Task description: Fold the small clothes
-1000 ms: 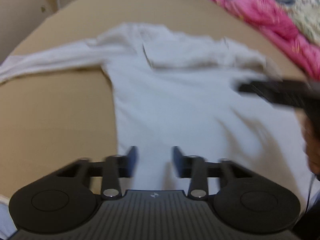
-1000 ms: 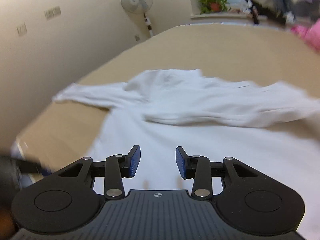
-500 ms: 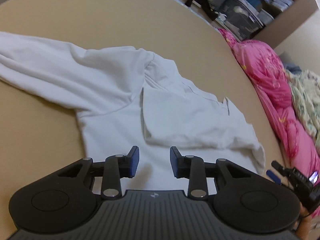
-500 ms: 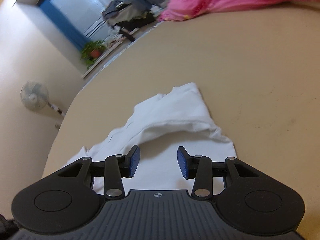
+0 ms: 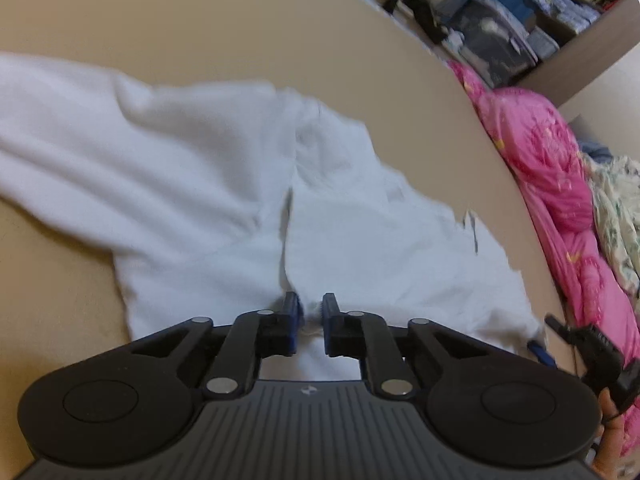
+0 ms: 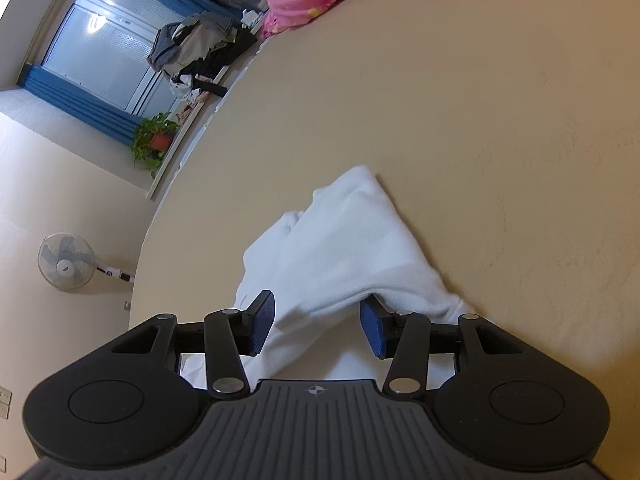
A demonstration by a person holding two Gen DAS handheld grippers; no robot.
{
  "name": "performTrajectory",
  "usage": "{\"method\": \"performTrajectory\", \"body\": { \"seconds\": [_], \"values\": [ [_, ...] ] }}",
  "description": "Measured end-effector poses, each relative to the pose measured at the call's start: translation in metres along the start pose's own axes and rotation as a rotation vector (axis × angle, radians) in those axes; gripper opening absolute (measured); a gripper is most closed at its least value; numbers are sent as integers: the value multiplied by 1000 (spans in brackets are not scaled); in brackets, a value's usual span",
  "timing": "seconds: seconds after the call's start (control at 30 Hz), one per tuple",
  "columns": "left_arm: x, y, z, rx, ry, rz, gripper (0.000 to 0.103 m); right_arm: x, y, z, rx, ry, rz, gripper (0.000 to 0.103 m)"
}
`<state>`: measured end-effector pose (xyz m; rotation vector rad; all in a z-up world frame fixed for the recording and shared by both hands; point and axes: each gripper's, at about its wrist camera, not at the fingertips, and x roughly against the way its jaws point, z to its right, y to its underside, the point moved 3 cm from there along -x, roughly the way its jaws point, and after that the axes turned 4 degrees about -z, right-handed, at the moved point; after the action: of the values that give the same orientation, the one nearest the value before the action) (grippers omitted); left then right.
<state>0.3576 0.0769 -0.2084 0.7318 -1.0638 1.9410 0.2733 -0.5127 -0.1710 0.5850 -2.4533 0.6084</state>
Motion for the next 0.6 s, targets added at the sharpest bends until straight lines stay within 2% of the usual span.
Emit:
{"method": "performTrajectory", "body": {
  "seconds": [0.07,0.13,0.17,0.2,0.23,0.27,0.33,0.37,0.4,0.47,0.53,0.6],
  "values": [
    [22,-12,1,-25,-39,93,11,-1,-3,6,-18,21,-9,50],
    [36,-19,-7,-10,-62,128,11,-4,-2,14,-52,42,-37,46],
    [38,-19,-12,0,-78,114,12,-7,1,18,-69,55,-60,35],
    [35,-18,-16,4,-101,78,15,-9,5,21,-71,86,-90,16],
    [31,-18,-21,16,-115,44,15,-9,8,22,-56,122,-106,7],
    [32,-18,-24,36,-141,48,14,-7,11,22,-39,147,-115,7],
    [43,-19,-24,27,-188,107,14,4,14,18,-37,195,-114,7],
    [48,-20,-20,16,-172,128,15,11,16,14,-26,233,-108,7],
    [50,-20,-17,8,-144,137,15,19,18,9,-2,273,-90,12],
    [52,-16,-5,-33,-88,149,15,33,24,-5,63,307,-32,14],
    [43,-12,4,-87,-84,140,16,39,30,-23,142,268,4,14],
    [23,-10,5,-116,-137,73,20,36,33,-38,227,174,29,14]
  ]
}}
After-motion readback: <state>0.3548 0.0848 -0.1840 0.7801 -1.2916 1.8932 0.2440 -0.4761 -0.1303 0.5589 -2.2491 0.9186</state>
